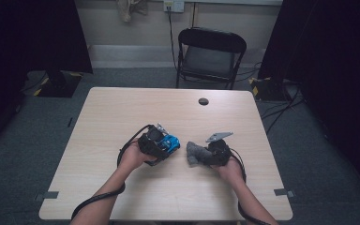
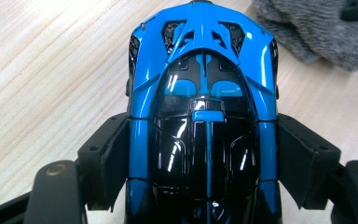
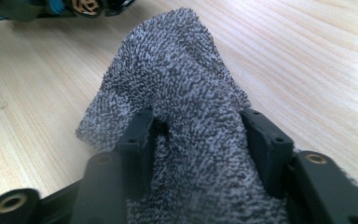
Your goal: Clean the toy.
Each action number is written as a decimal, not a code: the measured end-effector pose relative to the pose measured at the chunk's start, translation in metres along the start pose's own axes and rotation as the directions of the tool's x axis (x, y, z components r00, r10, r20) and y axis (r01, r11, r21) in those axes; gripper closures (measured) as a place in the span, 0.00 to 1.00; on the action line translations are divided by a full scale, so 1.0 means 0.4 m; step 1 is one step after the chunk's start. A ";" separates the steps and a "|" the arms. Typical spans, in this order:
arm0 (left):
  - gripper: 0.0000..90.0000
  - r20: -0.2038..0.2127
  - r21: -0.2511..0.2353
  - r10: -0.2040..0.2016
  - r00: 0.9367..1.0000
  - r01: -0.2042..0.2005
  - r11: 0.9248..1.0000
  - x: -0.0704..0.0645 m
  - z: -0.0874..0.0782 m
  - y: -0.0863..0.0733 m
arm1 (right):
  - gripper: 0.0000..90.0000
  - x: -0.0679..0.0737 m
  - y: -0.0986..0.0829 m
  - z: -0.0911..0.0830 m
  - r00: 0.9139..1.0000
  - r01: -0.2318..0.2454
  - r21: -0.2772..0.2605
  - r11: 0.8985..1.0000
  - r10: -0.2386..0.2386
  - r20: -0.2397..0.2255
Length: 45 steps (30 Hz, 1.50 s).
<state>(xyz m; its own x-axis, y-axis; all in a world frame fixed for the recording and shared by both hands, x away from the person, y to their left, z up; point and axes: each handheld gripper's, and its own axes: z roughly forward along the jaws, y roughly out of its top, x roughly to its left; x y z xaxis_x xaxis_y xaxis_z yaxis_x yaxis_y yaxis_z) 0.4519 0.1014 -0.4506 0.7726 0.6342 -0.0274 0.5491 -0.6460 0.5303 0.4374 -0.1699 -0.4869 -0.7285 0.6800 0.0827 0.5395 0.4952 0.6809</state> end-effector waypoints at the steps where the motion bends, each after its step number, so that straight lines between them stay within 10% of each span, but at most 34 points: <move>1: 0.29 0.005 0.004 0.006 1.000 -0.006 1.000 -0.002 -0.003 0.000 | 0.58 -0.001 0.000 0.000 1.000 -0.004 -0.002 1.000 0.004 0.002; 8: 0.29 0.015 -0.007 0.027 1.000 -0.027 1.000 -0.019 -0.019 -0.008 | 0.77 -0.009 0.015 -0.006 1.000 -0.031 0.020 0.999 0.031 -0.001; 23: 0.29 0.056 -0.051 0.111 0.992 -0.108 0.993 -0.085 -0.041 -0.015 | 0.79 -0.026 0.162 -0.039 0.997 -0.076 -0.122 0.990 0.078 0.011; 35: 0.31 0.079 -0.040 0.058 0.995 -0.055 0.998 -0.084 -0.010 -0.040 | 0.79 0.023 0.198 0.025 0.999 -0.052 -0.064 0.997 0.052 -0.008; 45: 0.31 0.067 -0.068 0.094 0.993 -0.089 0.994 -0.105 -0.044 -0.024 | 0.79 0.027 0.213 0.023 0.999 -0.046 -0.066 0.997 0.044 -0.028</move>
<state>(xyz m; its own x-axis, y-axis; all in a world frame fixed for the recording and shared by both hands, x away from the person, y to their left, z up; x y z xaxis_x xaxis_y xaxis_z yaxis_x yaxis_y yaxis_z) 0.4085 0.0883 -0.4397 0.8403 0.5411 -0.0344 0.4550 -0.6693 0.5874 0.4792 -0.1154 -0.4347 -0.7157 0.6856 0.1329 0.5434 0.4272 0.7227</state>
